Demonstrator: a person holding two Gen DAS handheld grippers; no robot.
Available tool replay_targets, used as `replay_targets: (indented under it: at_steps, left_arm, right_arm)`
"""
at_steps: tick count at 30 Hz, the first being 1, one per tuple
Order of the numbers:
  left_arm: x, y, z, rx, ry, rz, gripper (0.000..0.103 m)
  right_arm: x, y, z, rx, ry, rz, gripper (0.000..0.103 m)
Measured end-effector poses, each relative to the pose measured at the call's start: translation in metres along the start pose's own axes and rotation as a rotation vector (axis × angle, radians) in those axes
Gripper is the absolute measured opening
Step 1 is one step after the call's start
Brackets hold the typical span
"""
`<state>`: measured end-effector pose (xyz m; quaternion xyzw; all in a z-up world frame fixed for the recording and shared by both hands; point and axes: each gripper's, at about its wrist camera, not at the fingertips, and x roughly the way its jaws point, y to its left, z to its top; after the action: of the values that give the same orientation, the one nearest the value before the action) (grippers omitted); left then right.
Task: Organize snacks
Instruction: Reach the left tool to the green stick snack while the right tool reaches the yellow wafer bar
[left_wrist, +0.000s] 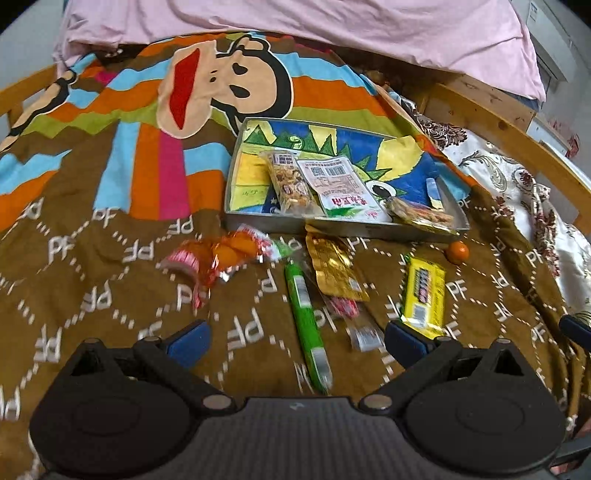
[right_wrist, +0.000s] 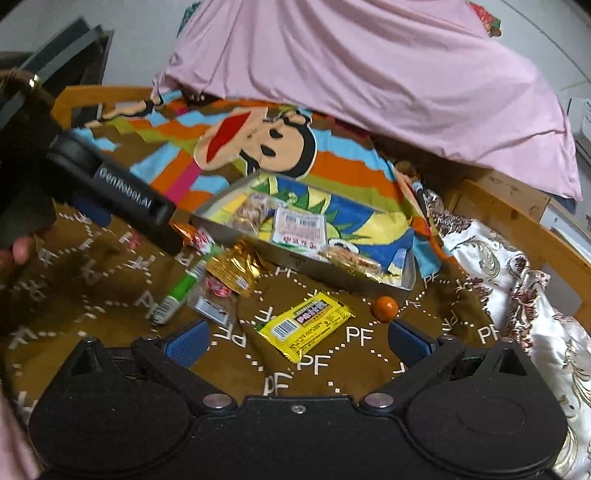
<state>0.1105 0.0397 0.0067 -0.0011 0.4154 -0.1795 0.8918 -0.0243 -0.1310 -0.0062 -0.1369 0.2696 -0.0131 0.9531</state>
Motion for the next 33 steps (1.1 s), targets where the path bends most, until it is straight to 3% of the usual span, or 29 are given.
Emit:
replay_targets:
  at_steps: [8,13,15,19,24,29,33]
  left_arm:
    - [0.041,0.002,0.011,0.003,0.066,-0.022,0.103]
    - [0.053,0.007,0.003,0.037,0.147,0.074,0.102]
    - [0.054,0.008,0.002,0.038,0.157,0.072,0.102]
    - [0.048,0.004,0.003,0.067,0.134,0.067,0.102]
    - [0.047,-0.01,-0.001,0.178,0.123,0.075,0.101]
    - [0.05,-0.024,-0.007,0.26,0.129,0.061,0.093]
    - [0.052,-0.027,-0.01,0.291,0.133,0.062,0.09]
  right_arm:
    - [0.061,0.006,-0.001,-0.029,0.075,-0.034,0.102]
    - [0.081,0.008,-0.009,-0.028,0.145,-0.045,0.102]
    - [0.083,0.003,-0.01,0.009,0.147,-0.056,0.102]
    - [0.092,-0.014,-0.009,0.116,0.144,-0.065,0.102]
    - [0.111,-0.029,-0.005,0.251,0.166,0.009,0.101]
    - [0.127,-0.027,-0.003,0.268,0.186,0.047,0.089]
    - [0.137,-0.025,-0.005,0.275,0.215,0.06,0.089]
